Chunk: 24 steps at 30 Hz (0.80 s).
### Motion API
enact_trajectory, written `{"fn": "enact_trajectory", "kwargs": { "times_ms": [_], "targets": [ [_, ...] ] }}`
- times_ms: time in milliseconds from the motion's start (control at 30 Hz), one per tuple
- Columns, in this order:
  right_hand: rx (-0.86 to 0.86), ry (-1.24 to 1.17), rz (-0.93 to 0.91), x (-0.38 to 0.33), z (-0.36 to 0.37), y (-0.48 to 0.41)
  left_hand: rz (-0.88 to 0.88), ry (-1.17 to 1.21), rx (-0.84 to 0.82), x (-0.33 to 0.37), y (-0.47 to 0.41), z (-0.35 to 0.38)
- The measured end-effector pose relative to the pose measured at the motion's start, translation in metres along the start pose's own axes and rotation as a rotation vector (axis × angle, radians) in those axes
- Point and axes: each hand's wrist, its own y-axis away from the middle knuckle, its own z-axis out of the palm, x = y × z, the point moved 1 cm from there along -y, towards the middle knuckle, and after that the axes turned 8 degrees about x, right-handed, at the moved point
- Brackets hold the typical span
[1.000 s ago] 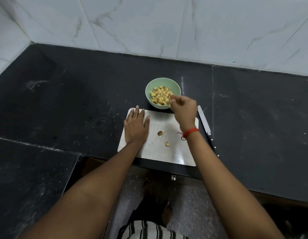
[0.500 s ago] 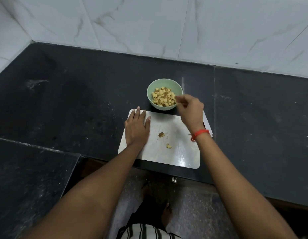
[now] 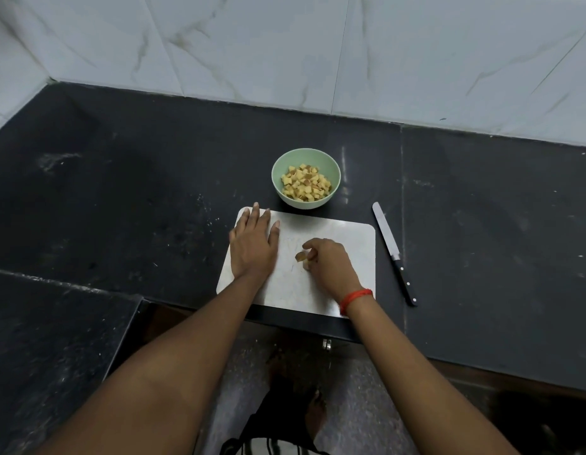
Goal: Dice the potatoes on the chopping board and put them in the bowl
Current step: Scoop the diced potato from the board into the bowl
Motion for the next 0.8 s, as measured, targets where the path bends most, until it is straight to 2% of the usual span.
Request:
{"fn": "enact_trajectory", "kwargs": {
  "times_ms": [100, 300, 467, 600, 733, 800],
  "targets": [
    [0.007, 0.081, -0.066, -0.003, -0.002, -0.008, 0.000, 0.002, 0.001, 0.000, 0.001, 0.000],
    [-0.009, 0.475, -0.488, -0.008, 0.001, 0.004, -0.004, -0.009, -0.001, 0.000, 0.000, 0.003],
    [0.005, 0.567, -0.445, -0.010, 0.015, 0.024, -0.007, -0.008, -0.011, 0.002, 0.000, 0.000],
    [0.058, 0.679, -0.512, -0.015, 0.016, 0.025, -0.011, 0.008, -0.008, 0.001, 0.000, 0.000],
    [-0.063, 0.781, -0.586, -0.029, 0.008, 0.018, -0.008, 0.014, -0.005, 0.001, 0.000, 0.000],
    [-0.073, 0.701, -0.532, -0.029, 0.001, 0.008, -0.006, 0.011, -0.002, 0.001, 0.000, -0.001]
  ]
}}
